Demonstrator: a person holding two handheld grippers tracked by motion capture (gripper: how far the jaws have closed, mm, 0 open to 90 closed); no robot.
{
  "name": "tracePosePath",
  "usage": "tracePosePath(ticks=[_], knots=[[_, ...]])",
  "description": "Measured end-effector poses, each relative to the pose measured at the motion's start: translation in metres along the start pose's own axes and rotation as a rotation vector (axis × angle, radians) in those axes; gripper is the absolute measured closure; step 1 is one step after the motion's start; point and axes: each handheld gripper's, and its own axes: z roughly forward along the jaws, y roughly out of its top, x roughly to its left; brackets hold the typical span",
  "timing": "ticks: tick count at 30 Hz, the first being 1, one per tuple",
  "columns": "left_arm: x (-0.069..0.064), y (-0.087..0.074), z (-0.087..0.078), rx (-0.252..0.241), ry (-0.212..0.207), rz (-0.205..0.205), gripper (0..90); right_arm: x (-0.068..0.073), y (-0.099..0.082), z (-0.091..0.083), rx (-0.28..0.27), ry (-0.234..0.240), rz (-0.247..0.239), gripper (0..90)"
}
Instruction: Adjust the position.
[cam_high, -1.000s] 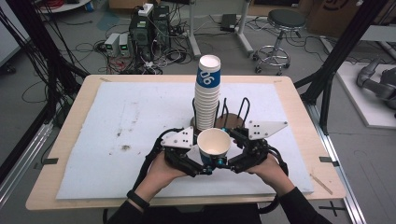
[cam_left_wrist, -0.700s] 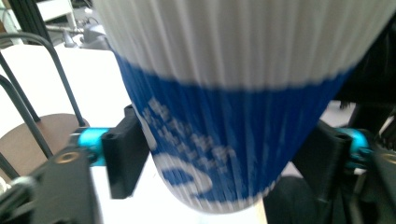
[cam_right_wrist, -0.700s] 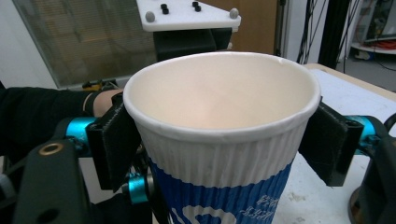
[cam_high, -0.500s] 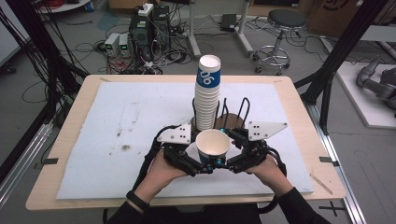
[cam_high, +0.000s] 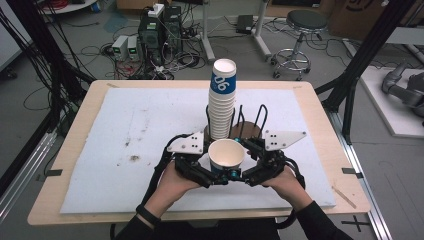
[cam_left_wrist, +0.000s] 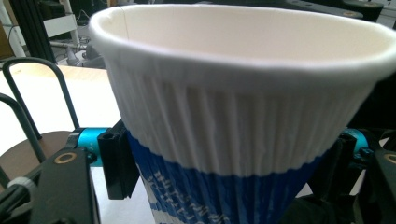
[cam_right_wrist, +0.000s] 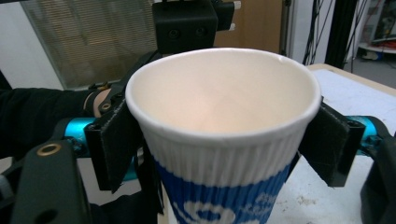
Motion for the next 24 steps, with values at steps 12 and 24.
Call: tracePosePath(ticks=[12,24], knots=[[0.006,0.006,-0.018,-0.029,0.045,-0.002,25.7,-0.012,-0.002,-0.018,0.016,0.001,0.004,19.1],[0.000,0.015,-0.022,-0.085,0.054,-0.016,25.7,-0.008,-0.016,0.001,0.115,-0.029,-0.048,19.2]])
